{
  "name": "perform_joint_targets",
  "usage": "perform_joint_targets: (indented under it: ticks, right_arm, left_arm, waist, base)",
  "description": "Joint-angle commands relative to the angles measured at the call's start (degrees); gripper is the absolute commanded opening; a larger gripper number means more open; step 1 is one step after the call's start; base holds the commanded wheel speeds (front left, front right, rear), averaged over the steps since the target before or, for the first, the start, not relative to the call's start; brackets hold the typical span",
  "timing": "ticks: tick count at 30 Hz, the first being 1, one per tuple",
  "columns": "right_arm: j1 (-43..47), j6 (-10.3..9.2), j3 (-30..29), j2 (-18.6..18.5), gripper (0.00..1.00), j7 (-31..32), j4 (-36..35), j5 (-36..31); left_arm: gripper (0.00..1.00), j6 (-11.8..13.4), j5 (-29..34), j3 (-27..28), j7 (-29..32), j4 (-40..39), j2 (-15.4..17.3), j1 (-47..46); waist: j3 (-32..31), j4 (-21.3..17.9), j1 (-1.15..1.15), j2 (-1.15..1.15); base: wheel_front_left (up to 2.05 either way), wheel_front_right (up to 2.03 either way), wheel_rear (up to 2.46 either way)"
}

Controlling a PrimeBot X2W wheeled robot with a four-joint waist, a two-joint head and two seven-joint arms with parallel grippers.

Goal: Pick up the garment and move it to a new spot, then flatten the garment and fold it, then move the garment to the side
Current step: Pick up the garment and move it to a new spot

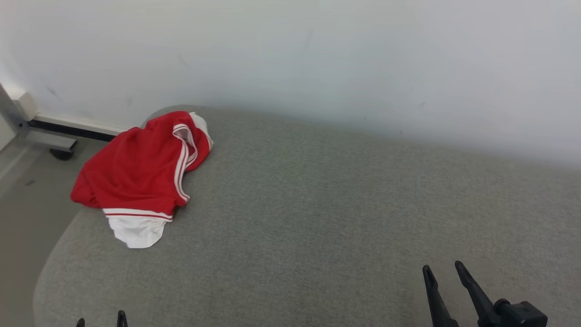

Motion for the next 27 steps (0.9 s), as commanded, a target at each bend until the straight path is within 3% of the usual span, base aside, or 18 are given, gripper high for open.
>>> perform_joint_targets:
  ticks: [1, 12, 27]
  right_arm:
    - [0.1, -0.13, 0.0, 0.3, 1.0, -0.1, 0.1, 0.1]
    - [0.3, -0.13, 0.6, 1.6, 1.0, -0.1, 0.1, 0.2]
    - [-0.8, -0.14, 2.0, 1.9, 1.0, -0.1, 0.4, 0.7]
  left_arm:
    - [1.0, -0.1, 0.2, 0.3, -0.2, 0.0, -0.1, 0.9]
    - [1.0, -0.5, 0.5, 1.6, -0.2, -0.1, -0.1, 1.7]
    - [1.0, -0.7, -0.8, 2.3, -0.2, 0.6, -0.1, 1.7]
  waist:
    - [-0.7, 5.2, 0.0, 0.0]
    - [-1.2, 12.3, 0.0, 0.0]
    - [-1.1, 12.4, 0.0, 0.0]
  base:
    - [0.0, 0.0, 0.0]
    - [0.0, 0.0, 0.0]
    - [0.0, 0.0, 0.0]
